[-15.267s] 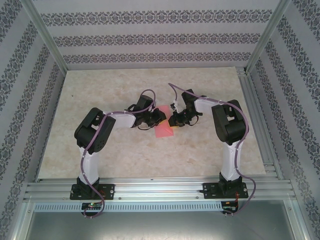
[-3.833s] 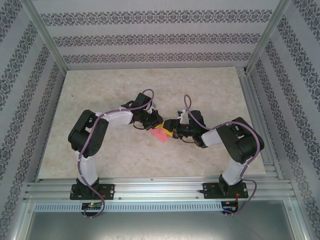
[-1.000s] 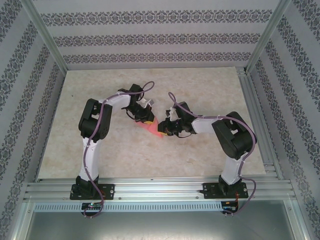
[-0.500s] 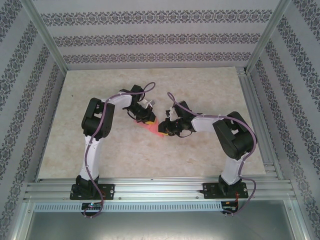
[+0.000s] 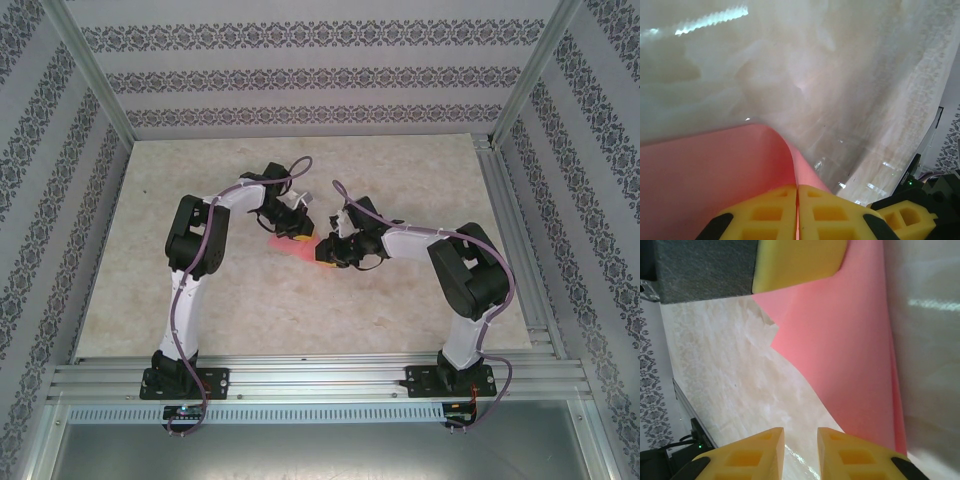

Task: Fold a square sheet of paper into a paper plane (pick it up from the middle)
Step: Third fold the triangle at the center of the table.

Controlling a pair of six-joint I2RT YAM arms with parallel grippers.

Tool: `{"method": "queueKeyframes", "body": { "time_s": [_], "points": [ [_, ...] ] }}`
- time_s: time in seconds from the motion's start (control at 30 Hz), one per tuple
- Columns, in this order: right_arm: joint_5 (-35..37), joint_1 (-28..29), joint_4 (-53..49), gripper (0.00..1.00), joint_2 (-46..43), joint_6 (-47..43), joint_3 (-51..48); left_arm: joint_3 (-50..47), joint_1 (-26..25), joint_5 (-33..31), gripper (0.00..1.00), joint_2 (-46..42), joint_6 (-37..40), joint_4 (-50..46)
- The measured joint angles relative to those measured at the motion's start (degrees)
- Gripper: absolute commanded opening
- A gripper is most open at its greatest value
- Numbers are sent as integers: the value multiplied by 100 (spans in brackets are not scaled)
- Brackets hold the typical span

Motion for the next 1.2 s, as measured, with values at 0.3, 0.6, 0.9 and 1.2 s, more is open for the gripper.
{"method": "queueKeyframes", "body": {
  "time_s": [0.3, 0.6, 0.9, 1.2],
  "points": [
    [-87, -289, 76, 24, -138, 31, 7, 116, 0, -22, 11, 138, 140, -140],
    [-153, -481, 0, 22, -155, 2, 166, 313, 0, -52, 11, 269, 334, -326],
    [-315, -433, -216, 22, 114, -175, 448, 490, 0, -175, 11, 334, 494, -525],
    [-393, -358, -372, 21, 476, -221, 459, 549, 0, -223, 11, 376, 555, -643]
  ]
}}
